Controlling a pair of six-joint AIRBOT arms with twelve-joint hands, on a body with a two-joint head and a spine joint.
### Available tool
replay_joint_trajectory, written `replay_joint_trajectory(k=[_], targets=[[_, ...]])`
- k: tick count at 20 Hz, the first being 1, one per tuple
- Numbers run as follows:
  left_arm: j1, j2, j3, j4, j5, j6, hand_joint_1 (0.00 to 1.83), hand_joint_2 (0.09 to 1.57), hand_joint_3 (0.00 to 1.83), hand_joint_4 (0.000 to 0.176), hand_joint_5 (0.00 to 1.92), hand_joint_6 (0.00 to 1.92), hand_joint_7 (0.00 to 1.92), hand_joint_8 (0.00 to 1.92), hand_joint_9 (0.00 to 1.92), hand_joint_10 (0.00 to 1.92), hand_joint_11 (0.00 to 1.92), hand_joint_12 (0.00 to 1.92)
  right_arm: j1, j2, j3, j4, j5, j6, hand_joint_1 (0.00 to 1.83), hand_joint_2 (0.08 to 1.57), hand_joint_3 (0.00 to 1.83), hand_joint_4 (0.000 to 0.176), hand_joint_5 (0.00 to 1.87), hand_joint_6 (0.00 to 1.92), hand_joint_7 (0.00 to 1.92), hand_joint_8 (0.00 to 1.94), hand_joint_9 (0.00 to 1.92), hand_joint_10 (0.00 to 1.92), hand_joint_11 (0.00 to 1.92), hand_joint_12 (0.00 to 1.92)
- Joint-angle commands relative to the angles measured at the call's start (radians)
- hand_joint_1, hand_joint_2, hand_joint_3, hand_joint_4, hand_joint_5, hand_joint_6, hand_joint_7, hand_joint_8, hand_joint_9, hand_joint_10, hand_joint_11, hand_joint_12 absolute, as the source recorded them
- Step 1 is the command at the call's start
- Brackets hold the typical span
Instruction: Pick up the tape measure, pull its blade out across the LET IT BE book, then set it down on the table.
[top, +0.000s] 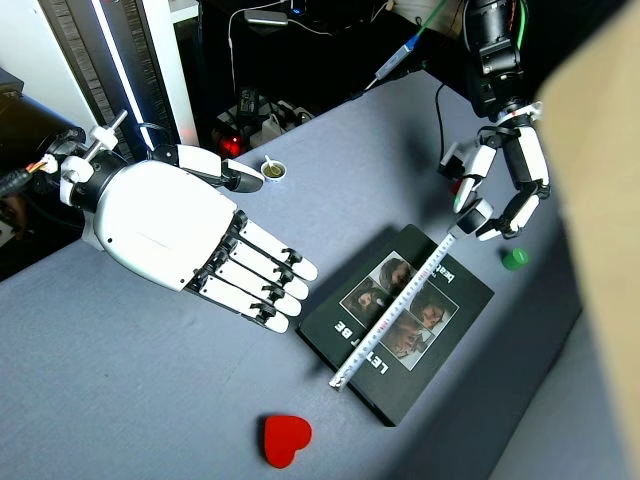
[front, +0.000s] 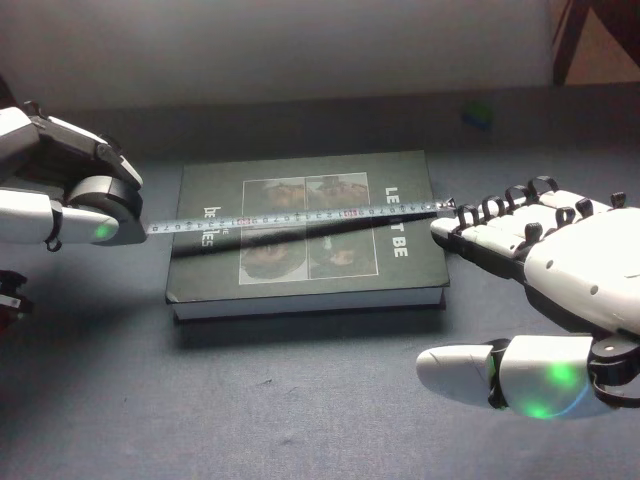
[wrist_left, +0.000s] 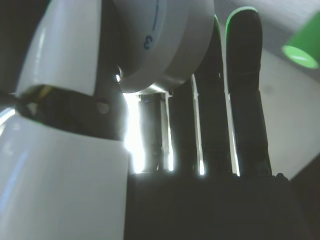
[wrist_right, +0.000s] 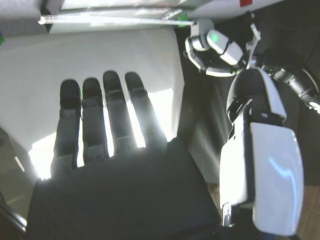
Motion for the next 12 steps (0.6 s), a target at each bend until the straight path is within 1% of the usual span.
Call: replay_joint_trajectory(k=[1, 3, 5, 7, 9, 10, 12], targets=[[-0.003, -0.005, 0.013, -0.054, -0.116, -0.019, 1.38, 1.10, 0.00, 0.000, 1.03, 0.69, 1.02, 0.94, 0.91, 1.27, 0.78, 1.22, 0.005, 0.004, -0.006, -0.051, -0.052, 0.009, 0.00, 1.05, 0.01, 0.000, 0.10, 0.00, 0.11, 0.00, 0.08, 0.00, 0.00, 0.45], [0.001, -0.009, 0.023, -0.053, -0.120, -0.024, 1.38, 1.09, 0.00, 0.000, 1.05, 0.66, 1.03, 0.92, 0.92, 1.25, 0.80, 1.19, 0.003, 0.004, -0.007, -0.051, -0.046, 0.008, 0.00, 1.05, 0.00, 0.000, 0.10, 0.00, 0.12, 0.00, 0.09, 0.00, 0.00, 0.49], [0.006, -0.013, 0.032, -0.052, -0.124, -0.033, 1.38, 1.10, 0.00, 0.000, 1.04, 0.69, 1.02, 0.94, 0.90, 1.27, 0.79, 1.20, -0.003, 0.004, -0.011, -0.052, -0.042, 0.006, 0.00, 1.05, 0.00, 0.000, 0.11, 0.01, 0.13, 0.01, 0.09, 0.00, 0.00, 0.49], [0.016, -0.016, 0.041, -0.052, -0.136, -0.043, 1.38, 1.09, 0.00, 0.000, 1.06, 0.67, 1.03, 0.93, 0.90, 1.26, 0.78, 1.19, -0.008, 0.004, -0.013, -0.057, -0.042, 0.006, 0.00, 1.05, 0.00, 0.000, 0.11, 0.00, 0.13, 0.00, 0.10, 0.00, 0.00, 0.51], [0.027, -0.021, 0.052, -0.051, -0.152, -0.048, 1.38, 1.09, 0.00, 0.000, 1.06, 0.66, 1.03, 0.93, 0.91, 1.26, 0.79, 1.20, -0.014, 0.004, -0.015, -0.063, -0.042, 0.006, 0.00, 1.05, 0.00, 0.000, 0.11, 0.00, 0.13, 0.00, 0.10, 0.00, 0.00, 0.51], [0.032, -0.025, 0.059, -0.051, -0.159, -0.051, 1.38, 1.10, 0.00, 0.000, 1.05, 0.67, 1.01, 0.95, 0.90, 1.28, 0.81, 1.22, -0.017, 0.004, -0.016, -0.065, -0.042, 0.006, 0.00, 1.06, 0.00, 0.000, 0.11, 0.00, 0.12, 0.00, 0.10, 0.00, 0.00, 0.48], [0.039, -0.034, 0.076, -0.051, -0.172, -0.056, 1.38, 1.10, 0.00, 0.000, 1.04, 0.69, 1.00, 0.97, 0.89, 1.30, 0.77, 1.24, -0.026, 0.001, -0.016, -0.073, -0.046, 0.006, 0.00, 1.06, 0.00, 0.000, 0.10, 0.00, 0.12, 0.00, 0.10, 0.00, 0.00, 0.47]])
